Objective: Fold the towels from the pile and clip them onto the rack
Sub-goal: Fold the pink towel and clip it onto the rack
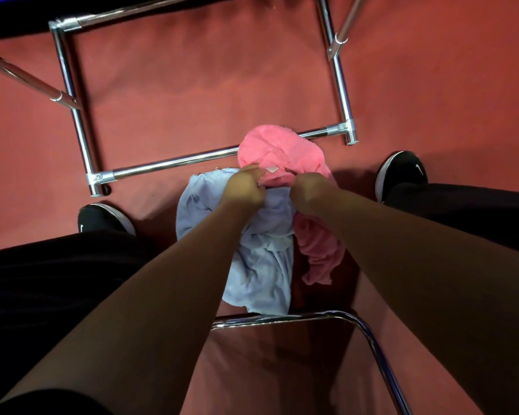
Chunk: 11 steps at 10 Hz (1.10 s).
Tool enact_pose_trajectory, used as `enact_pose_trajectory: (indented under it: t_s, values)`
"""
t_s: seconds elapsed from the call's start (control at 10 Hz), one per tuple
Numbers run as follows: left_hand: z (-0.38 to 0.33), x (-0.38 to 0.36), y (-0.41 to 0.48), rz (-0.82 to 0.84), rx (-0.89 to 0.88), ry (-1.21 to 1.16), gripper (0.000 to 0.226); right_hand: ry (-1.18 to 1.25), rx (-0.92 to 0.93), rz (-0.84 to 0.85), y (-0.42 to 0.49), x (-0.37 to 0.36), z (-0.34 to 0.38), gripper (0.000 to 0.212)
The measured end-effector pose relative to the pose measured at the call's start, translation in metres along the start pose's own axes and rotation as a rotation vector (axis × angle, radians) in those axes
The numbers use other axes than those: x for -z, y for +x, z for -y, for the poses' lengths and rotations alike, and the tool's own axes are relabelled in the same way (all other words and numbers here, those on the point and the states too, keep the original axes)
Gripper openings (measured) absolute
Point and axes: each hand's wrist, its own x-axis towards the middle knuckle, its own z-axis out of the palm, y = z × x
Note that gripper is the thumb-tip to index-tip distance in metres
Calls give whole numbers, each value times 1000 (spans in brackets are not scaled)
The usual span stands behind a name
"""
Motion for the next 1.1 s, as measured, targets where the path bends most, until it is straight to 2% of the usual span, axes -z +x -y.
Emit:
enact_pose_trajectory:
  t_s: [0.1, 0.2, 0.3, 0.4, 0.5, 0.7, 0.8, 0.9, 1.0, 1.1]
  values:
    - [-18, 14, -3, -20, 275, -173, 19, -41, -292, 138, -7, 12, 11, 28]
    - [-21, 18, 4, -31, 348, -297, 22, 67, -434, -11, -5, 19, 11, 28]
    - [-35, 29, 7, -45, 350, -392, 35, 176, -418, -141, -5, 31, 20, 33]
    - [-51, 40, 8, -40, 358, -492, 44, 275, -379, -227, -7, 43, 31, 30]
    - [-58, 54, 5, -35, 343, -542, 39, 353, -353, -236, -16, 59, 45, 24]
    - [-79, 92, -17, -89, 276, -613, 42, 289, -318, -269, -38, 82, 68, 20]
    - [-98, 113, -32, -111, 205, -587, 40, 262, -322, -357, -50, 98, 81, 31]
    - [-117, 139, -49, -64, 169, -531, 37, 249, -292, -420, -69, 126, 98, 32]
    - [-132, 171, -61, -10, 152, -432, 26, 250, -234, -510, -88, 161, 113, 27]
    - [-142, 211, -73, -66, 70, -298, 22, 208, -150, -543, -110, 204, 133, 20]
